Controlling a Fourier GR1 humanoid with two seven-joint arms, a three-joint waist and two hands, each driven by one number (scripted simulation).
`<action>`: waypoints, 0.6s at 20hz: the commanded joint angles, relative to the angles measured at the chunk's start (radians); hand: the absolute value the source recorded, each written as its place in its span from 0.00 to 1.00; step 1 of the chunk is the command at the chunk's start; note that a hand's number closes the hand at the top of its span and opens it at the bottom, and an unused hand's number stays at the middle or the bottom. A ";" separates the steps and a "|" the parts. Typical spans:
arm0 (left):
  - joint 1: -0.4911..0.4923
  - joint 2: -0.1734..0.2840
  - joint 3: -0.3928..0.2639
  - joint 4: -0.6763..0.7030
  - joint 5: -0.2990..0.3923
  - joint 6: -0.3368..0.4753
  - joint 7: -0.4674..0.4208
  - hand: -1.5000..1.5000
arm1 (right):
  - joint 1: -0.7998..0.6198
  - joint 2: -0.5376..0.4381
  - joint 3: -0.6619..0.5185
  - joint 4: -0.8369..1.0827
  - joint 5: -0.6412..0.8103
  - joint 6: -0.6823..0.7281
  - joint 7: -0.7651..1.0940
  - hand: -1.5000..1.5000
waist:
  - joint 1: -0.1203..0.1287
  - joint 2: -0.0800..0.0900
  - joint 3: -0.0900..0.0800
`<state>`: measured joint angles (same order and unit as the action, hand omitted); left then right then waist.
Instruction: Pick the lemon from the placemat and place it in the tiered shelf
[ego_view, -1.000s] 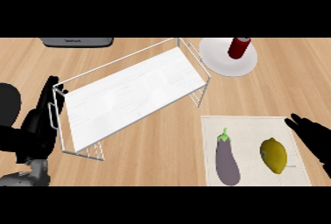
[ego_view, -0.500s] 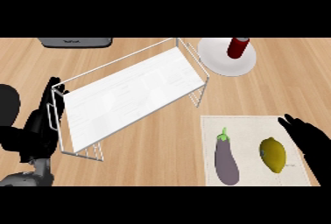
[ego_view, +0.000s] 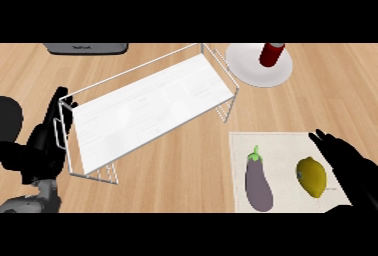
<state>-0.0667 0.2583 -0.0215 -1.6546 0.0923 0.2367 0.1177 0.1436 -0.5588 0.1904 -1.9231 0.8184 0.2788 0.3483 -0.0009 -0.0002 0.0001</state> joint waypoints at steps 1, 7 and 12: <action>-0.006 -0.007 0.007 -0.045 -0.013 -0.014 0.069 0.50 | 0.023 0.030 -0.026 0.095 0.055 -0.057 -0.105 0.00 | 0.000 0.000 0.000; 0.064 -0.054 0.007 -0.035 -0.031 -0.036 -0.021 0.50 | 0.056 0.084 -0.024 0.139 0.097 -0.118 -0.196 0.00 | 0.000 0.000 0.000; -0.022 -0.038 0.032 -0.102 -0.047 -0.025 0.125 0.50 | -0.057 0.169 0.003 0.205 0.152 -0.096 -0.163 0.00 | 0.003 0.000 0.000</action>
<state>-0.0724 0.2164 0.0032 -1.7024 0.0473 0.2204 0.1762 0.1268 -0.4580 0.1482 -1.7742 0.9076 0.2079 0.1782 0.0003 -0.0003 -0.0005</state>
